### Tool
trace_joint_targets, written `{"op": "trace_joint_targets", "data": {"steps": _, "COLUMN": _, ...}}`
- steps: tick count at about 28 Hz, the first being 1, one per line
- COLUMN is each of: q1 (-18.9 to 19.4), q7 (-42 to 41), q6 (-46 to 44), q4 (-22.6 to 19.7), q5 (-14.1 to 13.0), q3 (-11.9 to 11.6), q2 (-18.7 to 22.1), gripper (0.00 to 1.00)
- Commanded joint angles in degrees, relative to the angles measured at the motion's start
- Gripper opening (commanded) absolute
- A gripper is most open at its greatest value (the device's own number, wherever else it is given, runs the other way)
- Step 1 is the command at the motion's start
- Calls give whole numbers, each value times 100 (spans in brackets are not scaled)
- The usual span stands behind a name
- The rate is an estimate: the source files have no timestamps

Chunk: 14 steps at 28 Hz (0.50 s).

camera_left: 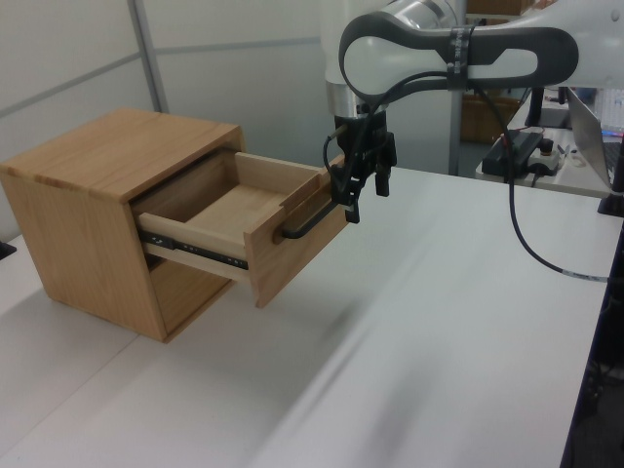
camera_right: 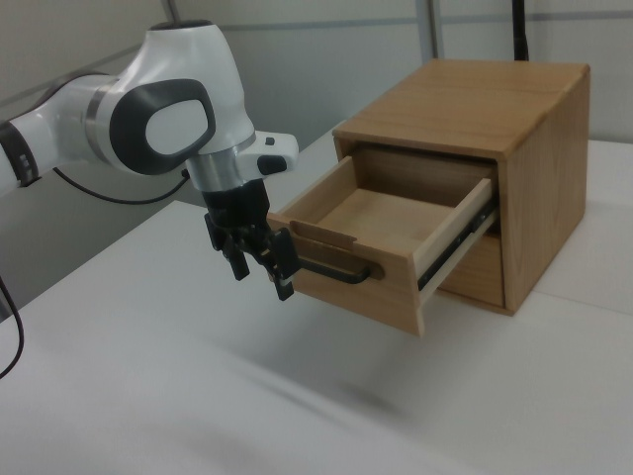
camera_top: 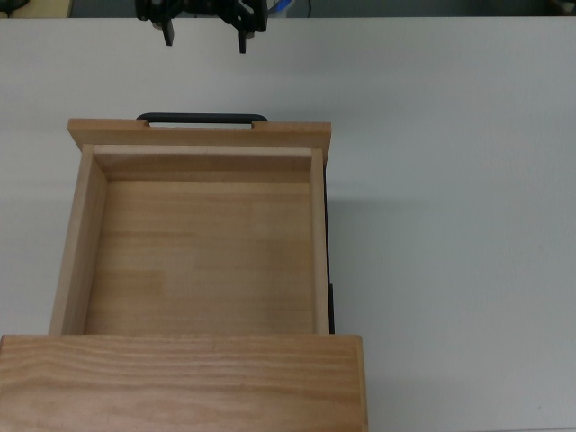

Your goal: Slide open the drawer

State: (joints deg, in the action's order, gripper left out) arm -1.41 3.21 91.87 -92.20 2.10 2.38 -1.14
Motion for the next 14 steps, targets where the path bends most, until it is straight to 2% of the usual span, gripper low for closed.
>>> {"op": "trace_joint_targets", "data": {"steps": 1, "q1": 0, "q7": -136, "q6": -126, "q4": 132, "q5": -52, "q3": -27, "q2": -53, "gripper": 100}}
{"op": "trace_joint_targets", "data": {"steps": 14, "q1": 0, "q7": -93, "q6": -135, "q4": 140, "q5": -34, "q3": -27, "q2": -35, "gripper": 100}}
